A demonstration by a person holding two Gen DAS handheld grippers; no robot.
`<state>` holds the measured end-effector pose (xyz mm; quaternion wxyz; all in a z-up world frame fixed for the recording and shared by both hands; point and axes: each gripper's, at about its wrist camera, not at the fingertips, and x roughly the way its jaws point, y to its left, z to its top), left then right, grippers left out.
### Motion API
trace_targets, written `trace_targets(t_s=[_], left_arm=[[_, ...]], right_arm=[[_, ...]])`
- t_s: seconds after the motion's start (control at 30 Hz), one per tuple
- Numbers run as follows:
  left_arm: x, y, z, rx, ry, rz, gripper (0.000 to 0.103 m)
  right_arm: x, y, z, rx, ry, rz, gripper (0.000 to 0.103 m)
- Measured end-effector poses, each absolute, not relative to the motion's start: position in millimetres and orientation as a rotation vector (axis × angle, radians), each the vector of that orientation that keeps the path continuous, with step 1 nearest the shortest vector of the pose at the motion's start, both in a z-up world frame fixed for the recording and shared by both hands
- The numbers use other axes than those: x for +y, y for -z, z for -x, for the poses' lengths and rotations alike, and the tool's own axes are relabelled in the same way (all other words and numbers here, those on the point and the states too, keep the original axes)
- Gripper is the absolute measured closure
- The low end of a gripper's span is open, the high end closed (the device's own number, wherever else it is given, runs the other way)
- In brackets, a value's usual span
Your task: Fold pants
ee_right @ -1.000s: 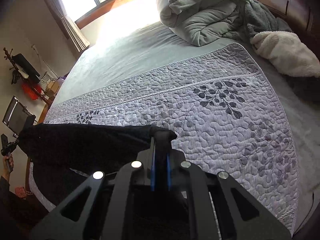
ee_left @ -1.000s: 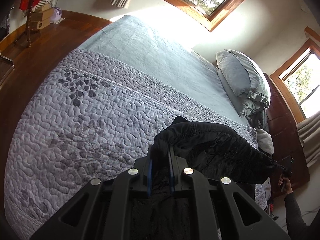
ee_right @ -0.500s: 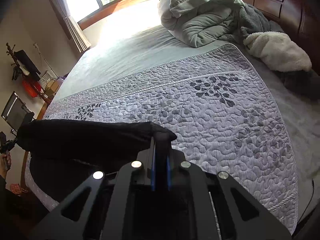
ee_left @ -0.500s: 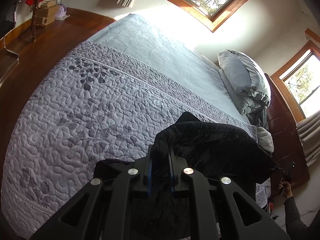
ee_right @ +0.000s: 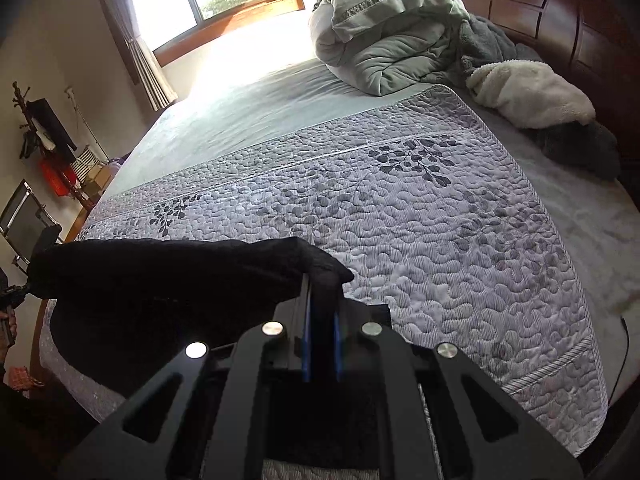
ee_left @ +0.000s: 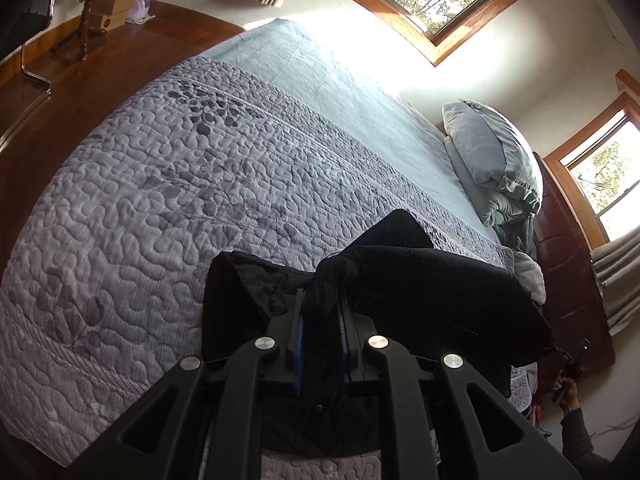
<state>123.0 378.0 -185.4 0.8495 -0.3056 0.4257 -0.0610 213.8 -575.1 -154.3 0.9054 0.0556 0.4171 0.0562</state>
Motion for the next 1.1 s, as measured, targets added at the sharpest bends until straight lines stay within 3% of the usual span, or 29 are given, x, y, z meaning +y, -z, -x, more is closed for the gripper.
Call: trace_targets(t_s=[0.43, 0.53, 0.7, 0.83, 0.87, 0.9, 0.97, 1.03, 1.1], left_arm=[[372, 224, -74, 0.958, 0.112, 0.622, 0.084], [369, 240, -64, 0.993, 0.106, 0.617, 0.083], [378, 269, -42, 1.034, 0.061, 0.667, 0.087], [383, 272, -25, 1.034, 0.021, 0.681, 0.083], [383, 270, -21, 1.033, 0.002, 0.677, 0.073], [383, 266, -16, 1.031, -0.026, 0.669, 0.057], [378, 255, -7, 0.998, -0.05, 0.665, 0.039], [368, 242, -1, 0.959, -0.029, 0.672, 0.029], [357, 235, 0, 0.92, -0.014, 0.677, 0.013]], right_arm=[[-569, 184, -139, 0.796, -0.04, -0.187, 0.091], [-560, 195, -126, 0.803, -0.031, -0.174, 0.082], [-555, 220, -110, 0.83, 0.015, -0.161, 0.076], [-557, 226, -97, 0.834, 0.046, -0.193, 0.061], [-558, 226, -93, 0.831, 0.057, -0.211, 0.049], [-560, 225, -90, 0.817, 0.053, -0.239, 0.043], [-561, 223, -84, 0.816, 0.045, -0.286, 0.031], [-565, 224, -77, 0.815, 0.039, -0.384, 0.023], [-571, 227, -70, 0.814, 0.03, -0.502, 0.023]])
